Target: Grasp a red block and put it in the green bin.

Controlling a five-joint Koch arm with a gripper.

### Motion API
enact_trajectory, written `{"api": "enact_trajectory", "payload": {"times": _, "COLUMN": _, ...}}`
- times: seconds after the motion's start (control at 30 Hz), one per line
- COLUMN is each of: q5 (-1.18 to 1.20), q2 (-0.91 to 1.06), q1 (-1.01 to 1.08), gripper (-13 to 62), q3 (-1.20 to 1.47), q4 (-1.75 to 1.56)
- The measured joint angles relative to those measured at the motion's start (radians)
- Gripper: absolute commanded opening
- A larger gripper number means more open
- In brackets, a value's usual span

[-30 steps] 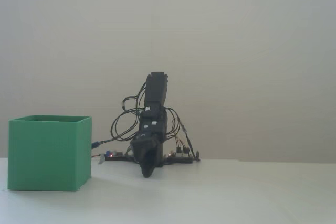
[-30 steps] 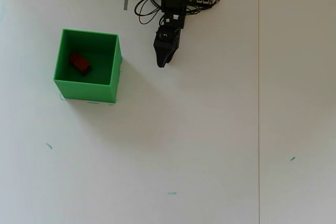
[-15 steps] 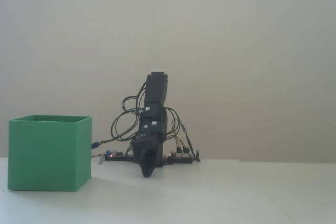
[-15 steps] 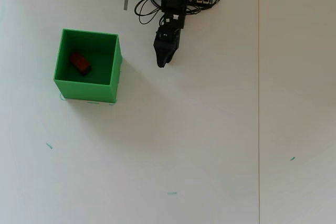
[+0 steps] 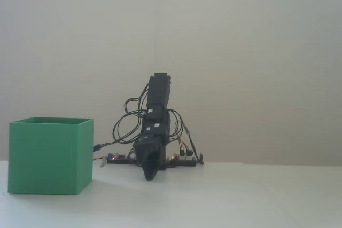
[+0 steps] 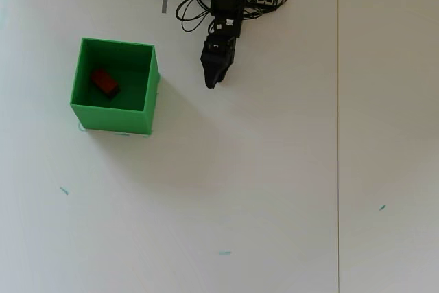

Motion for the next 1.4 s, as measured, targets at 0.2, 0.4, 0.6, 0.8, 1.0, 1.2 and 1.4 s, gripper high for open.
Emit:
{"api": "enact_trajectory", "payload": {"times": 0.2, "q5": 0.0, "q2": 0.0, "q1": -0.021, "gripper": 33.1, "q3": 0.0, "q4": 0.0}}
{"api": "enact_trajectory", "payload": {"times": 0.4, "q5": -0.002, "q2": 0.0, "q1": -0.106, "gripper": 33.2, "q3": 0.0, "q4": 0.0}}
{"api": "enact_trajectory", "payload": {"times": 0.6, "q5": -0.002, "q2": 0.0, "q1": -0.129, "gripper": 33.2, "q3": 0.0, "q4": 0.0}}
{"api": "enact_trajectory", "payload": {"times": 0.8, "q5": -0.002, "q2": 0.0, "q1": -0.132, "gripper": 33.4, "q3": 0.0, "q4": 0.0}}
{"api": "enact_trajectory", "payload": {"times": 1.0, "q5": -0.002, "q2": 0.0, "q1": -0.13, "gripper": 33.4, "q3": 0.0, "q4": 0.0}}
{"api": "enact_trajectory", "payload": {"times": 1.2, "q5": -0.002, "q2": 0.0, "q1": -0.132, "gripper": 33.4, "q3": 0.0, "q4": 0.0}}
{"api": "enact_trajectory", "payload": {"times": 1.4, "q5": -0.002, "q2": 0.0, "q1": -0.132, "gripper": 33.4, "q3": 0.0, "q4": 0.0}}
